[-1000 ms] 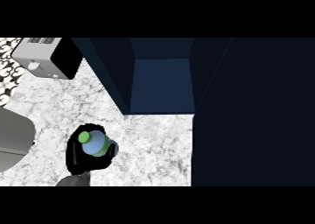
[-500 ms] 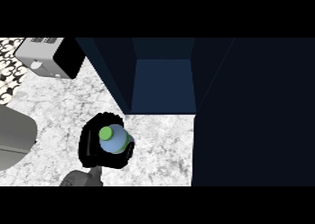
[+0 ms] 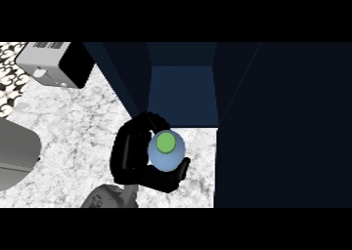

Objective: Pick up the bottled water, place it into the cabinet and close the cabinet

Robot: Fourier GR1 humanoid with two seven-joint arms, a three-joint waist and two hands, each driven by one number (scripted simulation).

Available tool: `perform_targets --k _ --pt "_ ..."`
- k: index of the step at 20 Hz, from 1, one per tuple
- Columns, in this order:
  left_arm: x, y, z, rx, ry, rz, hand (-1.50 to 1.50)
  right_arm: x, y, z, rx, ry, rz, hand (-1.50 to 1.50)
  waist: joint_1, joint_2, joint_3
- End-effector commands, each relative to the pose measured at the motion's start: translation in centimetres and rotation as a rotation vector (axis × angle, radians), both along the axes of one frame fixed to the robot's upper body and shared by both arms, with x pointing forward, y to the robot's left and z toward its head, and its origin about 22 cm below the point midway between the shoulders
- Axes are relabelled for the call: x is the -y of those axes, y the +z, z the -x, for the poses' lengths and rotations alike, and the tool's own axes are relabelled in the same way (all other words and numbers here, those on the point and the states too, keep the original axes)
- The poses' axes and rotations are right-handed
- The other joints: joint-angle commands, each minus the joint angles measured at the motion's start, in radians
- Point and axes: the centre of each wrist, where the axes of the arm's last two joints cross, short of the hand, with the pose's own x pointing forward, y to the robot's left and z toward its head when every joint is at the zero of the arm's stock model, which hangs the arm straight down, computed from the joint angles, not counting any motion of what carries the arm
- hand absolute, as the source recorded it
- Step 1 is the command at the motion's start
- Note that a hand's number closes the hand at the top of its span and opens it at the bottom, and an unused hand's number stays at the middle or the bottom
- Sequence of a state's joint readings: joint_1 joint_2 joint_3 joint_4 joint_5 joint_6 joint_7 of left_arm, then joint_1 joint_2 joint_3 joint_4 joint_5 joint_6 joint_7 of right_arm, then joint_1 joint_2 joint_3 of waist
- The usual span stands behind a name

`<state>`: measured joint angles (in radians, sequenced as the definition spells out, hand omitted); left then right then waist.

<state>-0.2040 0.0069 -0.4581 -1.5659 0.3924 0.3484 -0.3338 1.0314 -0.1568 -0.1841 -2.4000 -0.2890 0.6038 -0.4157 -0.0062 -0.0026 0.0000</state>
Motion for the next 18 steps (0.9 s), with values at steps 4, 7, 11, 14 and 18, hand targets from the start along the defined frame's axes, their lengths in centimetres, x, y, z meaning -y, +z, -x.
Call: perform_targets --k 4,7,11,14,18 --pt "5.1 4.1 0.0 -0.008 0.046 -0.046 1.50 -1.8 1.5 -1.7 0.062 -0.008 -0.015 -1.50 -0.008 0.003 0.000" --pt "5.1 7.1 -3.3 0.016 0.066 -0.051 1.50 -1.5 2.7 -1.3 0.070 0.033 -0.025 -1.50 -0.015 0.004 0.000" --pt "7.0 7.4 -4.1 0.008 0.128 -0.069 1.50 -0.6 3.2 -0.8 0.066 0.037 -0.014 -1.50 -0.026 0.004 0.000" --pt "8.5 8.3 -6.0 0.007 0.182 -0.133 1.50 -0.3 2.4 -1.7 0.071 0.024 0.004 -1.50 -0.026 0.006 0.000" --pt "7.7 6.6 -6.5 -0.002 0.185 -0.187 1.50 0.4 2.3 -0.2 0.052 -0.001 -0.003 -1.50 -0.018 0.001 0.000"
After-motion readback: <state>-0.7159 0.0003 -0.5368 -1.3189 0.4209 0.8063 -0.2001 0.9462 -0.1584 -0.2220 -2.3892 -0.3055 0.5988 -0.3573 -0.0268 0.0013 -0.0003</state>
